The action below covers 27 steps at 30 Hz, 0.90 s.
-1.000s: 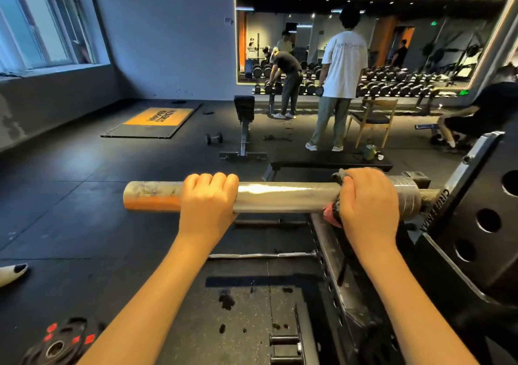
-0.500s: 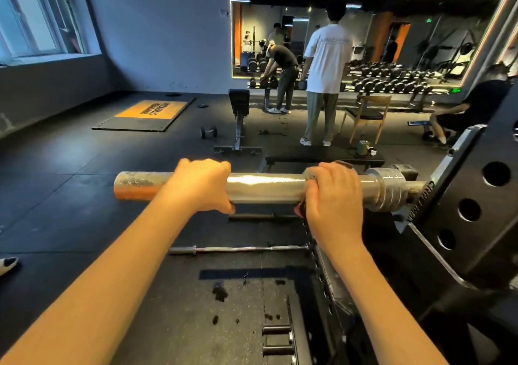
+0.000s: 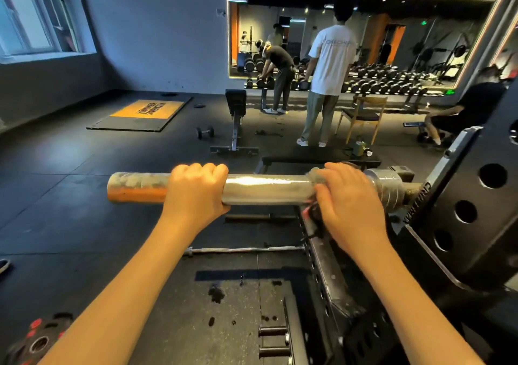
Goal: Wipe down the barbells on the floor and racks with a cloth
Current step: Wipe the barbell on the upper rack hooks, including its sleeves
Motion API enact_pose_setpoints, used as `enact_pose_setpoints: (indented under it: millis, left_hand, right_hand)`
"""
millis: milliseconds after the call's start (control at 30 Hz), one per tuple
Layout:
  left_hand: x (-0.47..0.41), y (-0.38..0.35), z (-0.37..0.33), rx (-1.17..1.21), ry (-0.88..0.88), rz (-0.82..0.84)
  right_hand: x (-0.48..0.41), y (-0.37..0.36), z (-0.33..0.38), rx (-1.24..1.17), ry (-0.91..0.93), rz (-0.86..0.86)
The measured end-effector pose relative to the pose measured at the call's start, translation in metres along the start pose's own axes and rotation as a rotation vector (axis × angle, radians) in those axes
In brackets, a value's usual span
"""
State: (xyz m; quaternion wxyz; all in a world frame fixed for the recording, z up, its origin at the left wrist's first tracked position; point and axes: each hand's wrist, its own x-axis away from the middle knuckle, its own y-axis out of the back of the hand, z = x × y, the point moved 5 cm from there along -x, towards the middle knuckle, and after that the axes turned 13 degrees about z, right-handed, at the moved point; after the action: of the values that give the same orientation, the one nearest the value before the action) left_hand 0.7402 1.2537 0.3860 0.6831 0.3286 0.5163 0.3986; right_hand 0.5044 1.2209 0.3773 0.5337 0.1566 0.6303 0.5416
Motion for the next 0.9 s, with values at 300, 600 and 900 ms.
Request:
enact_pose_setpoints:
  millis: [300,600,900]
  left_hand:
    - [0.007,-0.008,-0.005,-0.041,0.073,-0.184]
    - [0.003,0.006,0.022,0.161,-0.022,0.239]
    - [0.006,0.001,0.031,-0.018,0.031,0.156]
  right_hand:
    - [-0.010,-0.015,0.047,-0.087,0.055,-0.073]
    - [-0.014,-0.012,0.030,-0.064,-0.157,-0.130]
    - [-0.001,0.003,0.007,0.030,-0.112,-0.128]
